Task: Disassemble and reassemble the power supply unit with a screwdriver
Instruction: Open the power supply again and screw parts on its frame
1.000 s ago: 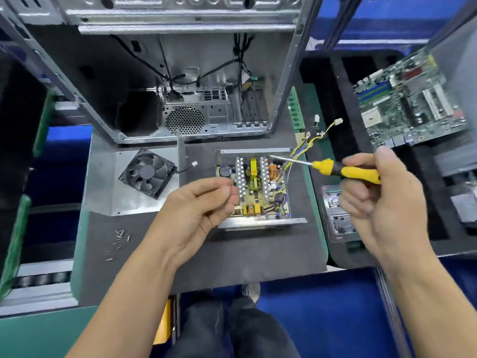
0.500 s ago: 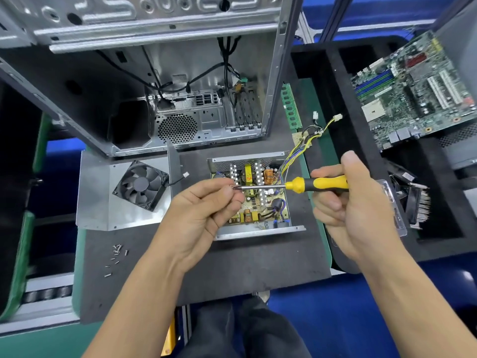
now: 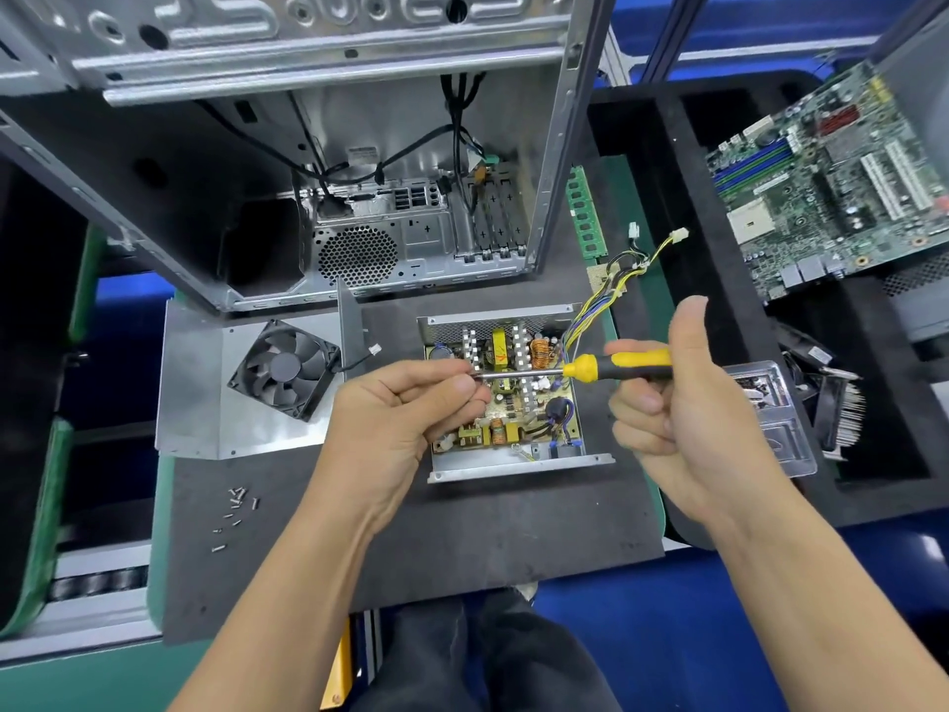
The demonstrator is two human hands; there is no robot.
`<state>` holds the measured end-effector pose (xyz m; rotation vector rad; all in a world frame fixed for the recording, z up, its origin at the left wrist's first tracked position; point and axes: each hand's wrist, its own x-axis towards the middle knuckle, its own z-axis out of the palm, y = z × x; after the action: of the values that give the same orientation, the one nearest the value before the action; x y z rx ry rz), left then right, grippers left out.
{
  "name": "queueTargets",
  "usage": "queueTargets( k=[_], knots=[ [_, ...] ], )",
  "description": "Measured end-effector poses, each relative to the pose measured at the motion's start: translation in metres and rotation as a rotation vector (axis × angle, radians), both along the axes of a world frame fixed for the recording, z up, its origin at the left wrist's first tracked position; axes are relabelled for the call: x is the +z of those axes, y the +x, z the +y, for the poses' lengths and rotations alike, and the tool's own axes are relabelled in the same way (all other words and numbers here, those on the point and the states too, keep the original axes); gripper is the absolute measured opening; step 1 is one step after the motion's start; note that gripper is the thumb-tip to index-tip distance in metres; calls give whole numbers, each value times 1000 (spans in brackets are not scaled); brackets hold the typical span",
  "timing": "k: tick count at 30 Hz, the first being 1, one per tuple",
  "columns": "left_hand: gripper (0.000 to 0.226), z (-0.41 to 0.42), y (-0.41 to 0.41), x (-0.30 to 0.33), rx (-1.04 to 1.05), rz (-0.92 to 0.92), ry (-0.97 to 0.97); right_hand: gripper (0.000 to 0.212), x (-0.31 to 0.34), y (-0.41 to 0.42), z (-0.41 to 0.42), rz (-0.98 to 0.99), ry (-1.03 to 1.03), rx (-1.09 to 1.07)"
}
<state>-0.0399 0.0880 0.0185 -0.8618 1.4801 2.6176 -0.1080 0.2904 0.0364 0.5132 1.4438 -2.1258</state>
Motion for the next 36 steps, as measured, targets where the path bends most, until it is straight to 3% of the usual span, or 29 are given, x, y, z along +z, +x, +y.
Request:
queueTargets(
  k=[7, 14, 25, 29, 31, 36],
  knots=[
    [21, 7, 4, -1, -32, 33, -82, 23, -5, 0, 1, 34, 3, 50],
    [19, 10, 6, 1, -55, 72, -214, 40, -10, 1, -3, 74, 42, -16],
    [41, 9, 8, 0, -139, 67, -222, 22, -9, 5, -11, 53, 41, -79],
    [30, -3, 12, -5, -70, 15, -312, 20, -8, 0, 0, 76, 50, -146],
    [39, -12, 14, -6, -193, -45, -541, 21, -9, -3, 10, 113, 92, -167],
    [55, -12, 2, -4, -862, -49, -1055, 26, -10, -7, 29, 283, 344, -79]
  ],
)
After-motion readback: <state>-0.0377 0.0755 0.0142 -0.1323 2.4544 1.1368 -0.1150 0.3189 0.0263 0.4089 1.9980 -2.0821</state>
